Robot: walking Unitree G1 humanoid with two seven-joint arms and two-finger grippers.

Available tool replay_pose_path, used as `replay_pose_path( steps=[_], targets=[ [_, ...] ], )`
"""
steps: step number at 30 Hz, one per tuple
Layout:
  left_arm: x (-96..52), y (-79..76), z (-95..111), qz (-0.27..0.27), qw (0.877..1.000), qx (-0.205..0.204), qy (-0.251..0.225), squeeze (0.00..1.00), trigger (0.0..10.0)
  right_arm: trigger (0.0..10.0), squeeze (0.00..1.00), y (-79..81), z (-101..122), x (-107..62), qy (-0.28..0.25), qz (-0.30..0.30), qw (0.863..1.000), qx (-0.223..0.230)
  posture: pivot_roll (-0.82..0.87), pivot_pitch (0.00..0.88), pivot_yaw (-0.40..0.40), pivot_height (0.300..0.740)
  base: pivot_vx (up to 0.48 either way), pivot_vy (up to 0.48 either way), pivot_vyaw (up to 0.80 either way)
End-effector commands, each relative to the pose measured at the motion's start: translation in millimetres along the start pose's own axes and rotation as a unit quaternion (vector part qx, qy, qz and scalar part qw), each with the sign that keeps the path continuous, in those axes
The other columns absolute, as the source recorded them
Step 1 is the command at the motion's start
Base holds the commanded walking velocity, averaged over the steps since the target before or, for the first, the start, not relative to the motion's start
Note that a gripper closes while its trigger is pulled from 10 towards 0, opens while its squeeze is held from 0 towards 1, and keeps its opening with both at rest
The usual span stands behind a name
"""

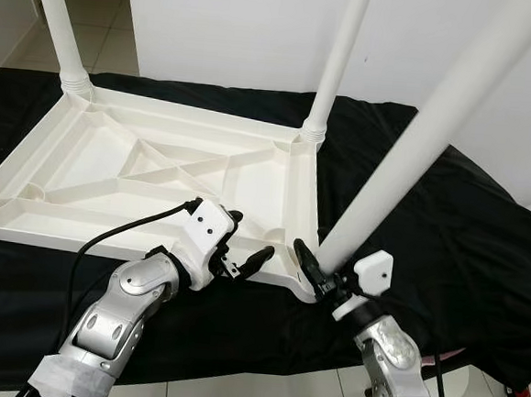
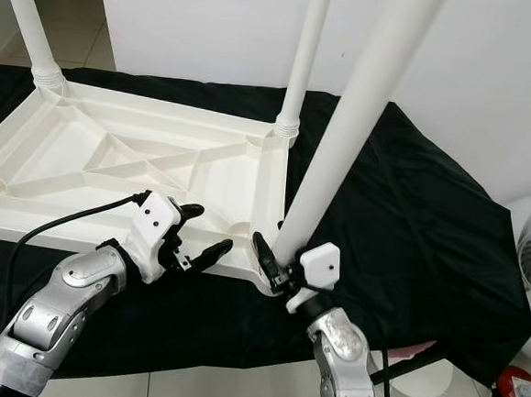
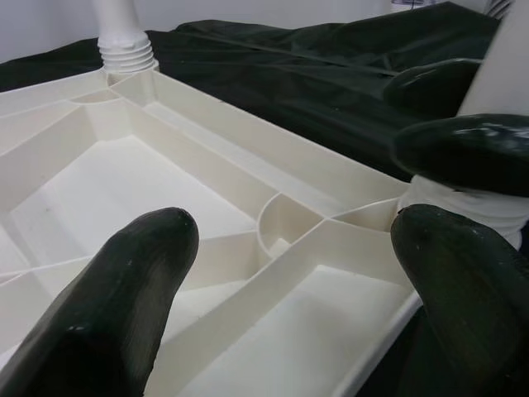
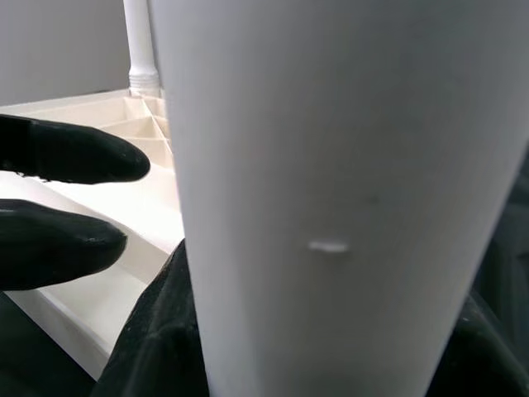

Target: Building children table

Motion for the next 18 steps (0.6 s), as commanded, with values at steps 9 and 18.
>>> replay_pose_path(
  steps=[9, 18],
  targets=[
    [0.8, -3.5, 0, -0.01, 1.0, 0.004, 0.002, 0.0, 10.0, 10.0, 0.0, 14.8, -31, -2.2, 0.083, 0.064, 0.994, -0.01, 0.07, 0.098, -0.065, 0.74, 0.0, 0.0, 0.0],
    [0.6, -3.4, 0, -0.009, 1.0, 0.004, 0.002, 0.0, 10.0, 10.0, 0.0, 0.1, -37, -7.9, 0.089, 0.0, 0.991, 0.104, 0.06, 0.099, -0.063, 0.74, 0.0, 0.0, 0.0]
  ],
)
Point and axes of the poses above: a point about 5 cm out from each wrist's last joint towards the gripper, its own x axis pointing out of the wrist towards the gripper, its own z axis along the axis of the wrist's last joint, y = z × x, the point moved 5 cm from there along x, pointing out of the wrist towards the gripper, and after that the axes turned 5 degrees about -x, right-handed, at the moved point
